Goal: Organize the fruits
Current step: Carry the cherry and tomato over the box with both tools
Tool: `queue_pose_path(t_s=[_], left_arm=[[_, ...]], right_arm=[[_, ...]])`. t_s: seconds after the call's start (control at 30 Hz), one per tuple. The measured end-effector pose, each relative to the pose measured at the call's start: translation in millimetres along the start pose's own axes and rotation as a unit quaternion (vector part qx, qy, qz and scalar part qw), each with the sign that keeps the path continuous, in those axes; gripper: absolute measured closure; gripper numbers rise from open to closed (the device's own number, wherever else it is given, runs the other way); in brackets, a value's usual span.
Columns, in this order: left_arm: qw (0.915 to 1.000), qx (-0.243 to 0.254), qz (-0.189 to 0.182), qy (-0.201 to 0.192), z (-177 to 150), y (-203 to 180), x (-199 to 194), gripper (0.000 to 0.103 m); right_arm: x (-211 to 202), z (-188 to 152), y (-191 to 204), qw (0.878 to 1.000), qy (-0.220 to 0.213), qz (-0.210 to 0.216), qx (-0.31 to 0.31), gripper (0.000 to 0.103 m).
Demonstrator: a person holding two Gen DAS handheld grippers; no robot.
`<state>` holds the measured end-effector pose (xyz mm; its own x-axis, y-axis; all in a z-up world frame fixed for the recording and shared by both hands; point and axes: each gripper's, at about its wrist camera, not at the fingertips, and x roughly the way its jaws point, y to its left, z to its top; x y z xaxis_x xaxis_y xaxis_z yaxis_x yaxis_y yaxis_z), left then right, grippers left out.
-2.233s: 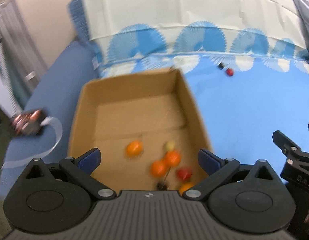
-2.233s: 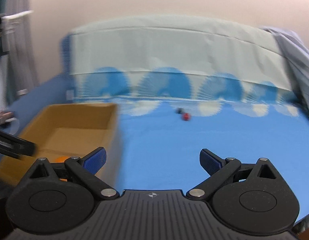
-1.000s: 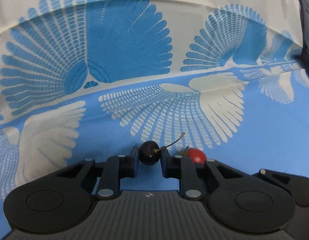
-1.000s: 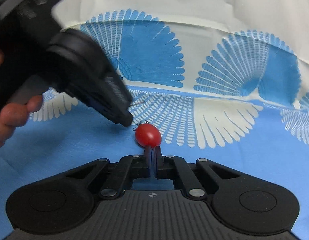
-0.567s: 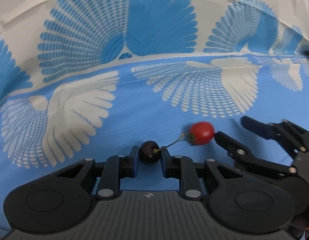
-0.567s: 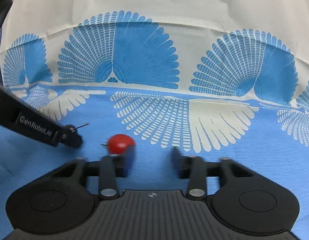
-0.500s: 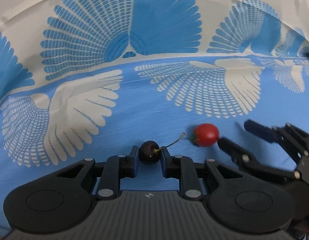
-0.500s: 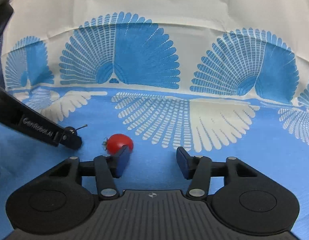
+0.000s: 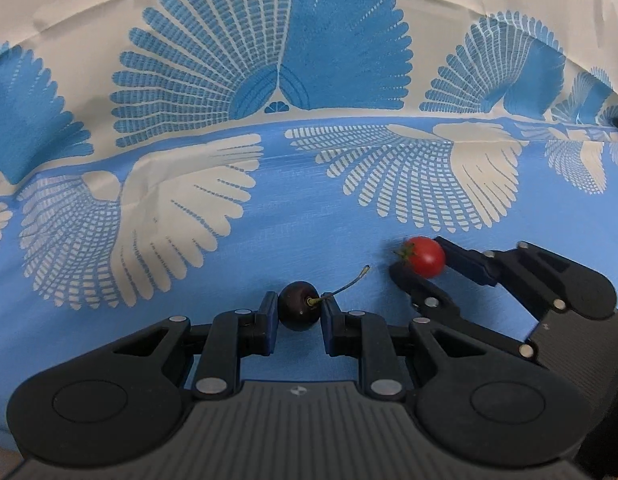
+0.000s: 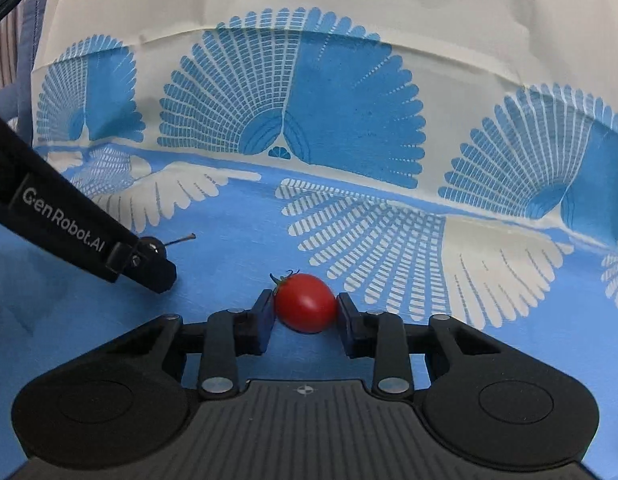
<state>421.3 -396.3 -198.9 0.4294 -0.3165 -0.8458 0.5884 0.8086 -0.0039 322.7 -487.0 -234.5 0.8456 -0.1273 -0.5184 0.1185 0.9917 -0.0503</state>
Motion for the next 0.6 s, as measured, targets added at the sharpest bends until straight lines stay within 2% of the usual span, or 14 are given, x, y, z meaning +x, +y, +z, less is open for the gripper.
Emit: queue_pose_path(t_s=[0.13,0.3,0.47,0.6], left_arm=[[0.9997,-0.024,0.005,0.001,-16,1,-28,0.079],[0.9997,-0.022,0.010,0.009,-64,-13,-84,0.079],[0.9997,-0.011,0.001,-0.022,-113,-31,-172,0.079],[0.9988,-0.015,-0.004,-0.047,-154,-32,-246,0.079]], right_arm=[[-48,-5,-3,1.000,-0.014,-0.015,0.018,0.069],[-146,-28,-4,0.996,-0.016,-0.016,0.085,0.069],[-248,-41,30,0.991,-0.021,-0.028,0.130,0.069],[-319,-39,60,0.987,-0.029,-0.014,0.159,0.069]])
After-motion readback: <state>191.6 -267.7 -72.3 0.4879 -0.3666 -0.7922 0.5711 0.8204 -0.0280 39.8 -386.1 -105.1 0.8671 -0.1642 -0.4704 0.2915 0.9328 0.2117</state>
